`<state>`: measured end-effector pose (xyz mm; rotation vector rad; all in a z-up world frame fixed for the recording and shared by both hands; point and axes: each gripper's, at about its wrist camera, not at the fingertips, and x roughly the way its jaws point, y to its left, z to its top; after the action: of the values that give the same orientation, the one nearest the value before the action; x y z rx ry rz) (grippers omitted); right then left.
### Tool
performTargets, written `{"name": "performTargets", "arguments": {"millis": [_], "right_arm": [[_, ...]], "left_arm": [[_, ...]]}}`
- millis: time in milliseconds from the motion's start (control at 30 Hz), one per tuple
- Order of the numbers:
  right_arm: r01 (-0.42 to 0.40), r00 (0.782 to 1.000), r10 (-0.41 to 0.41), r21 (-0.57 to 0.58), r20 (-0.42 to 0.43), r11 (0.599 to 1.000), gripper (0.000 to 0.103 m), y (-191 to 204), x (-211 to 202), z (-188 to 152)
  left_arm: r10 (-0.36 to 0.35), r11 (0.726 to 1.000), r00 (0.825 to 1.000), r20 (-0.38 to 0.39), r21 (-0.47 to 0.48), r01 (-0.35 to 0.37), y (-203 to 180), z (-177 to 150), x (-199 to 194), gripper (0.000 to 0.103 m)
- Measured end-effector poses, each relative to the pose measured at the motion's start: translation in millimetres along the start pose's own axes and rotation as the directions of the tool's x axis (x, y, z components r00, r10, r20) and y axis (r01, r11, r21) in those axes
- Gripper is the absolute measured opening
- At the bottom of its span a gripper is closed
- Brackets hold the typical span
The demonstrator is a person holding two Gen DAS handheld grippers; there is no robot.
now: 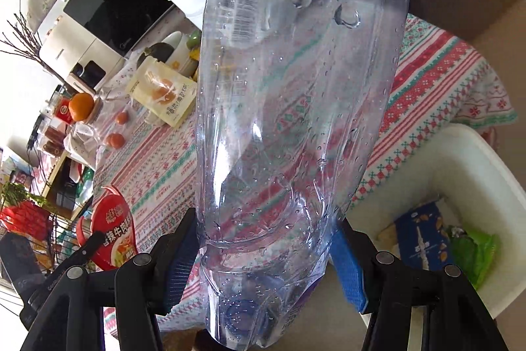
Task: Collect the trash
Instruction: 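Carry the water bottle over the bin with the right tool while the left tool carries the paper bowl, then open the right tool to drop the bottle into the bin while the left tool drops the bowl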
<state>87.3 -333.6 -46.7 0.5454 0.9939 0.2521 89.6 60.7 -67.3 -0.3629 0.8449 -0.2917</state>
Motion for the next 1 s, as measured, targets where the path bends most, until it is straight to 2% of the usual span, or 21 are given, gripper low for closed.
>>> {"name": "performTargets", "arguments": {"millis": [133,300,467,533,700,933,1000], "right_arm": [[0.020,1.000,-0.020,0.016,0.023,1.000,0.065,-16.6,-14.3,-5.0],[0.064,0.996,-0.066,0.045,0.052,0.997,0.065,-42.5,-29.7,-10.1],[0.103,0.992,-0.110,0.091,0.067,0.990,0.065,-67.5,-39.8,-11.8],[0.142,0.986,-0.149,0.093,0.074,0.986,0.065,-75.0,-41.0,-11.9],[0.276,0.957,-0.281,0.073,0.077,0.958,0.065,-92.2,-35.3,-13.0],[0.280,0.957,-0.286,0.128,0.037,0.952,0.068,-113.5,-25.6,-11.1],[0.274,0.960,-0.280,0.158,0.021,0.949,0.077,-120.3,-26.5,-11.1]], "left_arm": [[-0.048,0.998,0.999,-0.018,0.042,0.048,-20.3,-6.4,0.7,0.009],[-0.105,0.993,0.993,-0.057,0.044,0.108,-35.4,-12.3,10.3,0.009],[-0.138,0.987,0.987,-0.082,0.073,0.144,-56.4,-17.7,18.5,0.009],[-0.152,0.983,0.984,-0.095,0.087,0.160,-66.0,-19.9,21.4,0.009],[-0.186,0.971,0.973,-0.137,0.124,0.203,-88.9,-27.8,30.9,0.009],[-0.226,0.944,0.950,-0.215,0.192,0.268,-130.7,-46.2,48.7,0.009],[-0.237,0.933,0.941,-0.243,0.215,0.290,-146.6,-51.4,55.9,0.009]]}}
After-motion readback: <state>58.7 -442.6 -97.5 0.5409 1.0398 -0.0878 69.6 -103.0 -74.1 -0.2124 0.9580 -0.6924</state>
